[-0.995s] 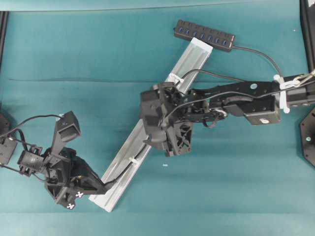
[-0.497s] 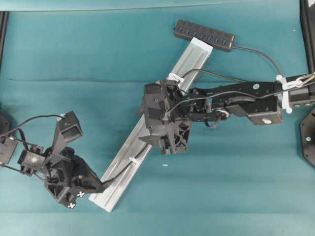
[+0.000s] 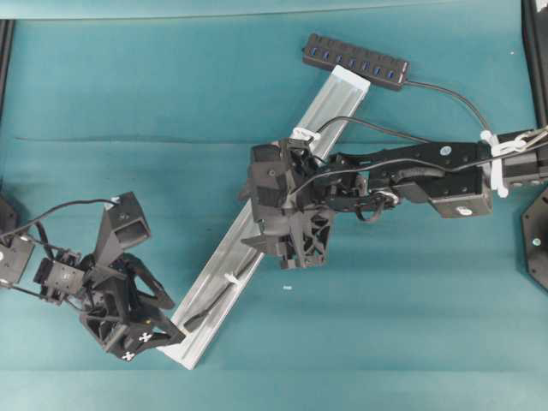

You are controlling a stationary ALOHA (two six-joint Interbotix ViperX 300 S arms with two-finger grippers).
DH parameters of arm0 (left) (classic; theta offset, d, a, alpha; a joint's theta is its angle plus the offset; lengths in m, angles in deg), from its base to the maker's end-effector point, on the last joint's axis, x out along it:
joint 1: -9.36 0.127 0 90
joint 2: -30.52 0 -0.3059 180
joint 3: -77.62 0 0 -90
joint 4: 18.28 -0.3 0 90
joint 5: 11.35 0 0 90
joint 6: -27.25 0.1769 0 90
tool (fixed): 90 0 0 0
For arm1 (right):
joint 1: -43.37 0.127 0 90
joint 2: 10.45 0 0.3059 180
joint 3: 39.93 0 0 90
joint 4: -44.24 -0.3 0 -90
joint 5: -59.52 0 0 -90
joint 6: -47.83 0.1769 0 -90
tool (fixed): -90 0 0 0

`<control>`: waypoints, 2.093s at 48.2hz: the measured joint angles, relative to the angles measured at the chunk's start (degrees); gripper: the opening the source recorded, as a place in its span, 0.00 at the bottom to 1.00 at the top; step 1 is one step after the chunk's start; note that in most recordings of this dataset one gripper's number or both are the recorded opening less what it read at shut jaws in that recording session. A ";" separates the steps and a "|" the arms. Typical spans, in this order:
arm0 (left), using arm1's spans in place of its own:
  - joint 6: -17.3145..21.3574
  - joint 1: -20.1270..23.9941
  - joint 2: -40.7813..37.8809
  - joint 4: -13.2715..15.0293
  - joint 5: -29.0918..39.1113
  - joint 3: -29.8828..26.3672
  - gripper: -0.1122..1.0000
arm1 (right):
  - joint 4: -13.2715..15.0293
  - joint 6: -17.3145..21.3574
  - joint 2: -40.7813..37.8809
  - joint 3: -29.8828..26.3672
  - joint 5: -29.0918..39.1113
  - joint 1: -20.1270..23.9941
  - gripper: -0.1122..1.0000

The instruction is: Pass the USB cable through three rings with both arms.

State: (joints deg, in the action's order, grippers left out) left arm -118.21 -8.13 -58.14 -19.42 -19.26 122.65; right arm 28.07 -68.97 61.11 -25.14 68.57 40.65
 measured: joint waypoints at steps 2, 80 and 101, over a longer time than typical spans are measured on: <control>0.18 0.00 0.35 -0.09 0.09 0.00 0.94 | 0.09 0.26 0.00 -0.09 0.09 0.00 0.86; 30.50 13.80 36.47 -0.09 11.60 0.97 0.93 | -0.09 14.68 29.53 19.16 -5.27 -3.16 0.85; 39.46 16.61 40.08 -0.09 11.60 0.97 0.93 | 0.00 14.77 37.71 24.26 -5.71 -3.16 0.85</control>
State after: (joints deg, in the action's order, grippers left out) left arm -78.74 8.48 -18.06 -19.51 -7.66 123.61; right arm 28.07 -54.21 98.82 -0.88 62.86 37.48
